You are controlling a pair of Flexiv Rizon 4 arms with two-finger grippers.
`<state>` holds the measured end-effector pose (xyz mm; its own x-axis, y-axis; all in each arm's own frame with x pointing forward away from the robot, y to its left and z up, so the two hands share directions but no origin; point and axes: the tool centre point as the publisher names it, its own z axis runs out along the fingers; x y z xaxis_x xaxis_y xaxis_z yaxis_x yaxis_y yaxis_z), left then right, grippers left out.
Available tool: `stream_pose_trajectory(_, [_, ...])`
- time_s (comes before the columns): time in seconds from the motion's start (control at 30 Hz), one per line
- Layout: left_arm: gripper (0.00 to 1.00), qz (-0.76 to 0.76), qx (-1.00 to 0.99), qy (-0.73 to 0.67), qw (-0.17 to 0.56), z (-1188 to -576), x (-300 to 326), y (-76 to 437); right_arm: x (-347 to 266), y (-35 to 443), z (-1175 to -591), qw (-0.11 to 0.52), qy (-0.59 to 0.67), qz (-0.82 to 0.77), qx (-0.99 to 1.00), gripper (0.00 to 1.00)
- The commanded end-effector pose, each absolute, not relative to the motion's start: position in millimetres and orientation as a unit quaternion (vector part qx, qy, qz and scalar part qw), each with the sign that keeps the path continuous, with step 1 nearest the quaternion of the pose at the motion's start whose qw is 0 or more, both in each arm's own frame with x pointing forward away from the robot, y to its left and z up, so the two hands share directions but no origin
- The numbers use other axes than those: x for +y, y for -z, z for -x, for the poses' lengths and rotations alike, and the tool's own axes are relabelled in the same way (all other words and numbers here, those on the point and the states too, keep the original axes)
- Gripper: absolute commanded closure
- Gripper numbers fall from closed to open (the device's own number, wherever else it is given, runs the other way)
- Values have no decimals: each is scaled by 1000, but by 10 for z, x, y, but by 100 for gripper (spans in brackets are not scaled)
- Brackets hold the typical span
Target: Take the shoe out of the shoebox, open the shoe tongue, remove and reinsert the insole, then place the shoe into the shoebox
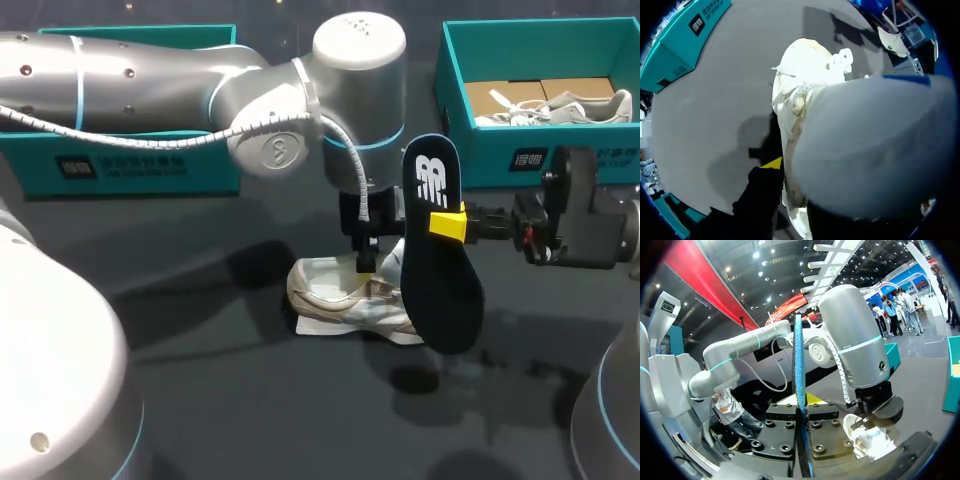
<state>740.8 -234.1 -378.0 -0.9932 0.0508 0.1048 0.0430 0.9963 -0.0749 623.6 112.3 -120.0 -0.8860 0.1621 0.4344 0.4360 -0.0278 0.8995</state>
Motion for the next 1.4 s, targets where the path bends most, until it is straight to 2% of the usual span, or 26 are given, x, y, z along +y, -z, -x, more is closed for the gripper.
stream_pose_trajectory(0.03, [100, 31, -997, -35, 54, -7402, -2348, 3768, 1132, 1203, -6218, 99, 683, 218, -690, 100])
stream_pose_trajectory(0.3, [100, 82, -993, -49, 68, -7442, -2256, 3592, 1132, 1203, -6218, 99, 683, 218, -690, 100])
stream_pose_trajectory(0.43, [100, 193, -975, -67, 87, -7511, -2199, 3370, 1132, 1203, -6218, 99, 683, 218, -690, 100])
stream_pose_trajectory(0.93, [100, 193, -975, -67, 87, -7511, -2199, 3370, 1132, 1203, -6218, 99, 683, 218, -690, 100])
stream_pose_trajectory(1.23, [100, 477, -879, -23, 18, -7544, -2134, 3115, 1132, 1203, -6218, 99, 683, 218, -690, 100])
stream_pose_trajectory(1.4, [100, 477, -879, -23, 18, -7544, -2134, 3115, 1132, 1203, -6218, 99, 683, 218, -690, 100])
